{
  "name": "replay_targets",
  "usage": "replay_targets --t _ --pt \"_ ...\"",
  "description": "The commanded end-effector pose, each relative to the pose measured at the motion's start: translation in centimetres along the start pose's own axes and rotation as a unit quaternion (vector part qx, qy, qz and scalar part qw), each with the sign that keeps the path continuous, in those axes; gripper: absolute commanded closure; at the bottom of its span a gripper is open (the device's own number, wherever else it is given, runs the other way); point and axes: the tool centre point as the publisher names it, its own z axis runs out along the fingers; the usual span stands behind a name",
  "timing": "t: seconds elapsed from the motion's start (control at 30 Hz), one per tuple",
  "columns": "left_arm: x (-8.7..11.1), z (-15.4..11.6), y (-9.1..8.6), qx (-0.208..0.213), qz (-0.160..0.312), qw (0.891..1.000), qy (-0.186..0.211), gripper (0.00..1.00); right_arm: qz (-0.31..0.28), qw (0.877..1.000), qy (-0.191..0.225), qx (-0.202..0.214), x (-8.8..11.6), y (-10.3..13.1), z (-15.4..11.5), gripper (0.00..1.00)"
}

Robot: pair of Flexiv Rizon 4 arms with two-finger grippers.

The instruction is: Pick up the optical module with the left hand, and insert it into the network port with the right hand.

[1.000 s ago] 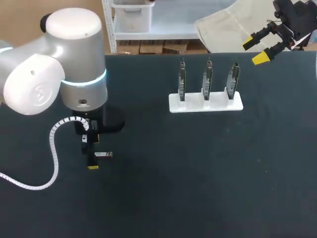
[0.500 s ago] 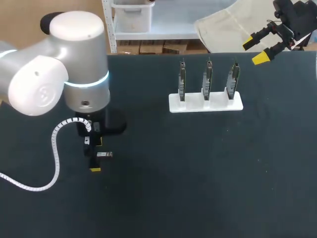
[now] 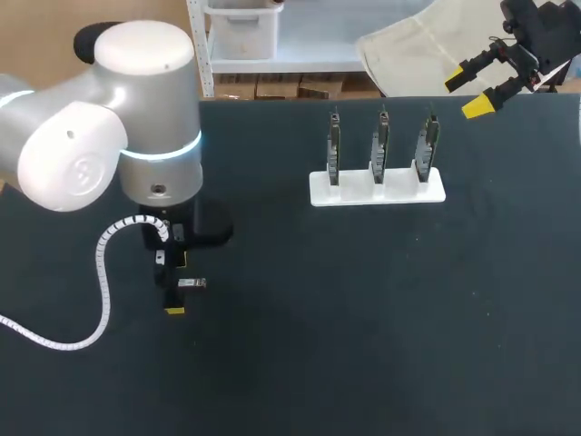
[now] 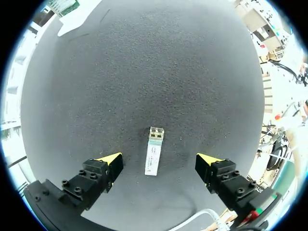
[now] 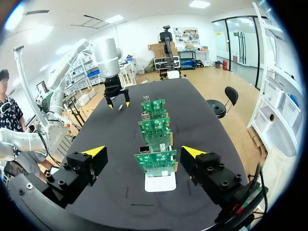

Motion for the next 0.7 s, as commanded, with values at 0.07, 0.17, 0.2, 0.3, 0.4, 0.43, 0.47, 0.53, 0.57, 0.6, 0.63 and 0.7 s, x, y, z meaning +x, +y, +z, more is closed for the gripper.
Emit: replay_targets --t 0.07,0.17,0.2,0.3,0.4,0.43,0.47,0.53,0.57,0.6,0.63,0.7 --pt "0.16 0.21 0.38 0.006 -0.002 1.0 -0.003 0.0 -0.001 1.0 0.0 0.004 0.05 0.33 0.1 0.0" --pt "0.23 0.27 0.41 0.006 -0.004 1.0 -0.004 0.0 -0.001 1.0 0.0 0.004 0.05 0.33 0.1 0.0" --pt "0.24 0.3 0.42 0.007 -0.005 1.0 -0.004 0.0 -0.001 1.0 0.0 0.004 0.05 0.33 0.1 0.0" --pt "0.21 0.53 0.38 0.007 -0.005 1.0 -0.002 0.0 -0.001 1.0 0.0 0.004 0.05 0.33 0.1 0.0" --pt "0.14 0.7 0.32 0.008 -0.004 1.0 0.001 0.0 -0.001 1.0 0.0 0.004 0.05 0.33 0.1 0.0" --pt "0.13 0.73 0.31 0.008 -0.004 1.0 0.0 0.0 -0.001 1.0 0.0 0.004 0.05 0.33 0.1 0.0" --pt "0.12 0.78 0.3 0.009 -0.005 1.0 0.0 0.0 -0.001 1.0 0.0 0.004 0.05 0.33 0.1 0.0" --pt "0.13 0.86 0.29 0.009 -0.005 1.0 0.0 0.0 -0.001 1.0 0.0 0.004 0.05 0.33 0.1 0.0" --pt "0.15 0.9 0.29 0.01 -0.005 1.0 -0.001 0.0 -0.001 1.0 0.0 0.004 0.05 0.33 0.1 0.0" --pt "0.17 0.93 0.29 0.01 -0.006 1.0 0.0 0.0 -0.001 1.0 0.0 0.004 0.05 0.33 0.1 0.0" --pt "0.18 0.95 0.28 0.01 -0.006 1.0 0.0 0.0 -0.001 1.0 0.0 0.004 0.05 0.33 0.1 0.0" --pt "0.21 0.97 0.26 0.011 -0.008 1.0 -0.001 0.0 -0.001 1.0 0.0 0.004 0.05 0.33 0.1 0.0"
